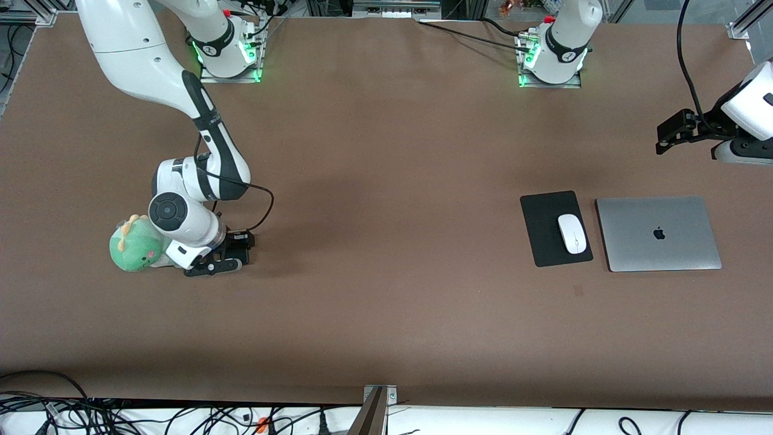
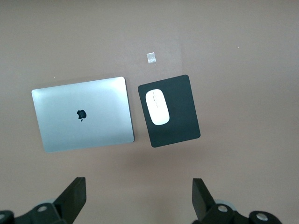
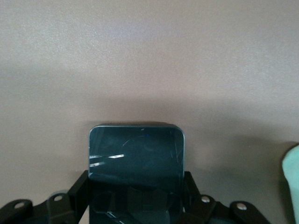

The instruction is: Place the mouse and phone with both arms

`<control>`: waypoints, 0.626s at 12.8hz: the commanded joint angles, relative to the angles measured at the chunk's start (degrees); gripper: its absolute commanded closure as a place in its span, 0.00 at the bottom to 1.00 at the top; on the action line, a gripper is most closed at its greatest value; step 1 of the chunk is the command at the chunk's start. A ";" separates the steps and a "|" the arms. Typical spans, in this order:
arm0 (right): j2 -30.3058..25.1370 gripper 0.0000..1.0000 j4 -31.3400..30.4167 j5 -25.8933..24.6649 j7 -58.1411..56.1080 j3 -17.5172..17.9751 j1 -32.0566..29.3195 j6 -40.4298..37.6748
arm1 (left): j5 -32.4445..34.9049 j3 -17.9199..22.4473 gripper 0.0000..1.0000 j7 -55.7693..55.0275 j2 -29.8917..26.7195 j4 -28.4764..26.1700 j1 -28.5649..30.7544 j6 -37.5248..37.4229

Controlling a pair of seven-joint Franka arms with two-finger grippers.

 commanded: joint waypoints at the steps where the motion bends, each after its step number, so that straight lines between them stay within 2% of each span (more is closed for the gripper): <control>1: -2.96 0.00 -0.17 1.25 -1.17 0.36 -0.41 -1.28 | 1.24 0.33 0.00 1.12 -0.65 0.45 -0.42 -0.84; 3: -6.56 0.00 0.18 2.56 -0.56 0.54 -0.24 -4.27 | 1.15 0.33 0.00 1.12 -0.57 1.06 -0.42 -0.75; 5: -12.96 0.00 1.40 2.48 3.12 0.89 0.11 -10.22 | 1.15 0.50 0.00 1.13 -0.48 1.06 -0.42 -0.75; 8: -22.72 0.00 8.34 2.48 5.51 0.72 0.46 -31.29 | 1.15 0.50 0.00 1.21 -0.56 1.06 -0.42 -0.75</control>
